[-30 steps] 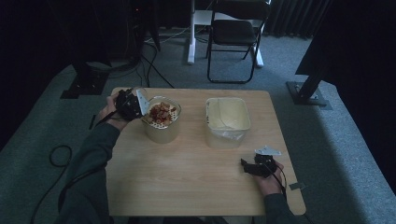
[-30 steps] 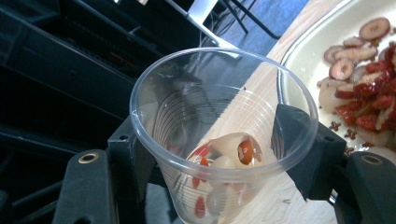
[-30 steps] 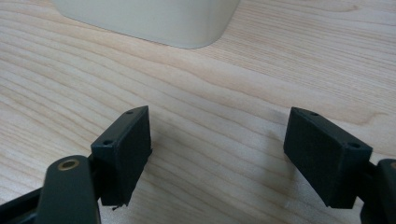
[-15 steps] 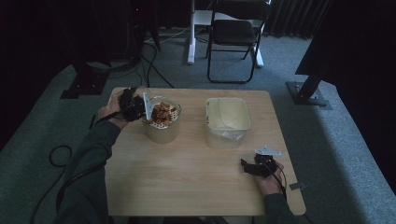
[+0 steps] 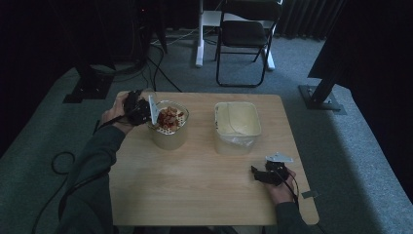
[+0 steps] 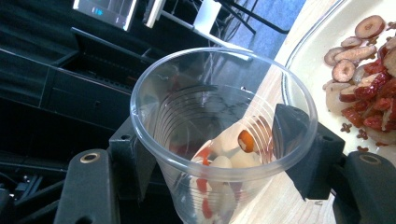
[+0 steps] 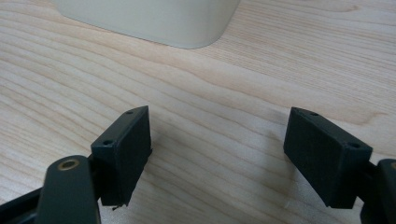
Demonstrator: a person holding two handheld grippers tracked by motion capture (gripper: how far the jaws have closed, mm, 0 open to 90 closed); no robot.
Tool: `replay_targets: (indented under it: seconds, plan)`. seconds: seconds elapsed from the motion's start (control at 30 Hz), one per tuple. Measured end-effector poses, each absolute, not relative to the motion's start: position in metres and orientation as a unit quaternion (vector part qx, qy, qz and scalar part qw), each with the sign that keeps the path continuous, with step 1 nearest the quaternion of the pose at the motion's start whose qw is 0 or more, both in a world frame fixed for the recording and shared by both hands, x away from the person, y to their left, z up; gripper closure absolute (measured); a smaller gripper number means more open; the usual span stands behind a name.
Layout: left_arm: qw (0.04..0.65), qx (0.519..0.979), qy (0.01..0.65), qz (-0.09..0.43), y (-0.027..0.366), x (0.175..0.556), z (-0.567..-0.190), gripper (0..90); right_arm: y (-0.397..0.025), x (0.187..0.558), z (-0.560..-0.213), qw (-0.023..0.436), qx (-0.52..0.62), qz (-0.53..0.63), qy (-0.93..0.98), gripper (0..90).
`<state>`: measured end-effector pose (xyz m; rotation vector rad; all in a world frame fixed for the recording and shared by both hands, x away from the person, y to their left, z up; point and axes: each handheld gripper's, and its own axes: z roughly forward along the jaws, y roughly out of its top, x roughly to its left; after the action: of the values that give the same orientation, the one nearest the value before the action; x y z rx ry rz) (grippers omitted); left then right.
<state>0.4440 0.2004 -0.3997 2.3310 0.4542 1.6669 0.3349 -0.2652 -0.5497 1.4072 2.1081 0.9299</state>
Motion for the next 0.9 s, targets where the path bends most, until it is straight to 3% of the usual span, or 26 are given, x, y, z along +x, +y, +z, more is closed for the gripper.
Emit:
replay_targets:
  seconds: [0.9]
  plan:
    - [0.054,0.793,0.093,0.599,0.1908,0.4408,-0.3935,34.2,-0.2652,0.3349,-0.5497,0.219,0.509,0.337,0.762,22.6]
